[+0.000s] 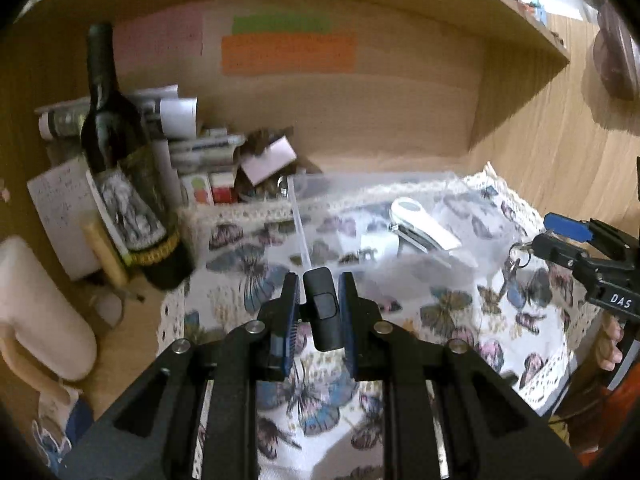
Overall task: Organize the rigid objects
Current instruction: 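Grasp small black item with left tool while right tool grasps the key ring, then drop black item into clear box with left tool while right tool drops keys in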
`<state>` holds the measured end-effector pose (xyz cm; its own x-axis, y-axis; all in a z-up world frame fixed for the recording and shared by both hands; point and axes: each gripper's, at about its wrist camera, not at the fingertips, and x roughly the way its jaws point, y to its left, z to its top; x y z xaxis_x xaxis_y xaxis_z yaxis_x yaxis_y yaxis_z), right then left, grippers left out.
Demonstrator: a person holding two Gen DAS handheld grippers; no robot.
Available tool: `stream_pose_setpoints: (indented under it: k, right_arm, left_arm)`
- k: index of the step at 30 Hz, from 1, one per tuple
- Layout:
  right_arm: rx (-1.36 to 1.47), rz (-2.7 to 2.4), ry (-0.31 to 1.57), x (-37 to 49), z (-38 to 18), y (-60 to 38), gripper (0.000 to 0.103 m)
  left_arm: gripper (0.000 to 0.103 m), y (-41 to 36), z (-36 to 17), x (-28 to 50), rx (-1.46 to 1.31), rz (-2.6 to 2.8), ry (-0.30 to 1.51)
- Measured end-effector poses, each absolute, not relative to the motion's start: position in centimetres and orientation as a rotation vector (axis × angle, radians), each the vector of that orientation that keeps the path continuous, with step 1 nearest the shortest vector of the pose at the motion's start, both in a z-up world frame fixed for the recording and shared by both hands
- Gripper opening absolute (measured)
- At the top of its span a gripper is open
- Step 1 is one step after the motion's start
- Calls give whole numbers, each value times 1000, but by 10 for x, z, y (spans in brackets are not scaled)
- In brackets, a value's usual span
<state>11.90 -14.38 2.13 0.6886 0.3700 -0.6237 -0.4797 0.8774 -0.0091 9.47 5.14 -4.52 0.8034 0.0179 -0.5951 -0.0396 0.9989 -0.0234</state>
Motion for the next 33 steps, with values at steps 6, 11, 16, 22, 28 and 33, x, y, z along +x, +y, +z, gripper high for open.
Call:
stream_pose_setpoints:
  k: [6,11,16,22,28,33]
  right_arm:
    - [-171,481,566,133,46,-141,58]
    - [-167,486,525,150,57,-132,58]
    - [-160,500,542,165,51,-123,58]
    - [-159,540,641,183,25,-109,58]
    - [-173,564,759,199,-7,-96,58]
    - [-172,564,842,213,-29,-94,58]
  left_arm:
    - [19,46,-34,115,-13,26,615]
    - [19,44,-33,141,-13,12,628]
    - [19,43,-48,171,-28,-1,686]
    - [19,39,-73,198,-13,-29,770]
    - [19,30,-85,207,22,-47,797]
    - [19,34,-89,210,-4,-70,822]
